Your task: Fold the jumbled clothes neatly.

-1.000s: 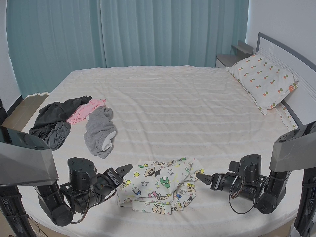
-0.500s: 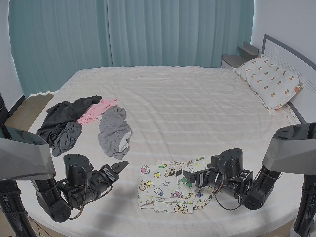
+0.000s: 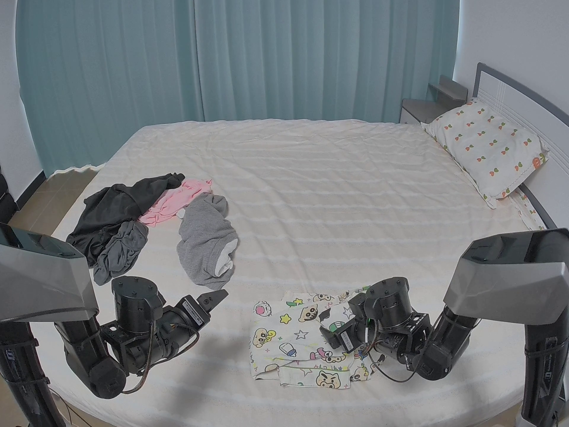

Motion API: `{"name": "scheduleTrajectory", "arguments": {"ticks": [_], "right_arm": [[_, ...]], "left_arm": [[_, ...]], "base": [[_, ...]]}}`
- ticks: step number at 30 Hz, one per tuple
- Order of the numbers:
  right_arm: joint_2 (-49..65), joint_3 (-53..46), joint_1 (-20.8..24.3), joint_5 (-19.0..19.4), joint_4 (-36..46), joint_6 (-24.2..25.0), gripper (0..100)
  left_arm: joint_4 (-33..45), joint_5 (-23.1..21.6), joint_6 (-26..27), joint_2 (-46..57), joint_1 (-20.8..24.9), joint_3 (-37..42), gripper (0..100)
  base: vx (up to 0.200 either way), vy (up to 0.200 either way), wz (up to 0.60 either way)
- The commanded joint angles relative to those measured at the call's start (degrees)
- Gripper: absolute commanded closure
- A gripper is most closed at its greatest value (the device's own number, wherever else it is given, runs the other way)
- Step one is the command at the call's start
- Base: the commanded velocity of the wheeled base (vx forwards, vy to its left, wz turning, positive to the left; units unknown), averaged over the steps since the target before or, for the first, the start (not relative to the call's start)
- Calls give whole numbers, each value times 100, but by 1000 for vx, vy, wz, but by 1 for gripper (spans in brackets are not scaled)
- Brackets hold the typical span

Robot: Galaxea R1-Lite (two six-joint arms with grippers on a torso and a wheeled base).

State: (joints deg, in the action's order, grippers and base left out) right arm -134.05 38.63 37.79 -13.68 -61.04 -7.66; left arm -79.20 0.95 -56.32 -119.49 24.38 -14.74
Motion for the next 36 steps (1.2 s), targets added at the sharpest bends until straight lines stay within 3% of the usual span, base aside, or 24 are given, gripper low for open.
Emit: {"name": "scheduleTrajectory", "arguments": {"ticks": [1, 10, 11, 19, 28, 31, 36], "right_arm": [[-333, 127, 35, -38, 4, -166, 0], [-596, 549, -9, -38, 48, -456, 0], [-596, 566, -35, -38, 48, -447, 100], [-412, 294, -79, -214, -189, -315, 100], [-227, -488, -149, -504, -1165, -105, 100], [-297, -989, -105, -803, -1648, 581, 100], [-333, -1323, -114, -856, -1921, 1346, 100]], "left_arm": [[1, 2, -2, -13, -4, -3, 0], [1, -7, -2, -13, 5, 6, 0], [1, -7, -2, -13, 5, 6, 0], [1, 2, -2, -21, 14, 6, 0], [-8, 2, -2, -21, 14, 24, 0], [1, 2, -2, -21, 23, 32, 0], [1, 2, -2, -21, 49, 41, 0]], "base": [[0, 0, 0], [0, 0, 0], [0, 0, 0], [0, 0, 0], [0, 0, 0], [0, 0, 0], [0, 0, 0]]}}
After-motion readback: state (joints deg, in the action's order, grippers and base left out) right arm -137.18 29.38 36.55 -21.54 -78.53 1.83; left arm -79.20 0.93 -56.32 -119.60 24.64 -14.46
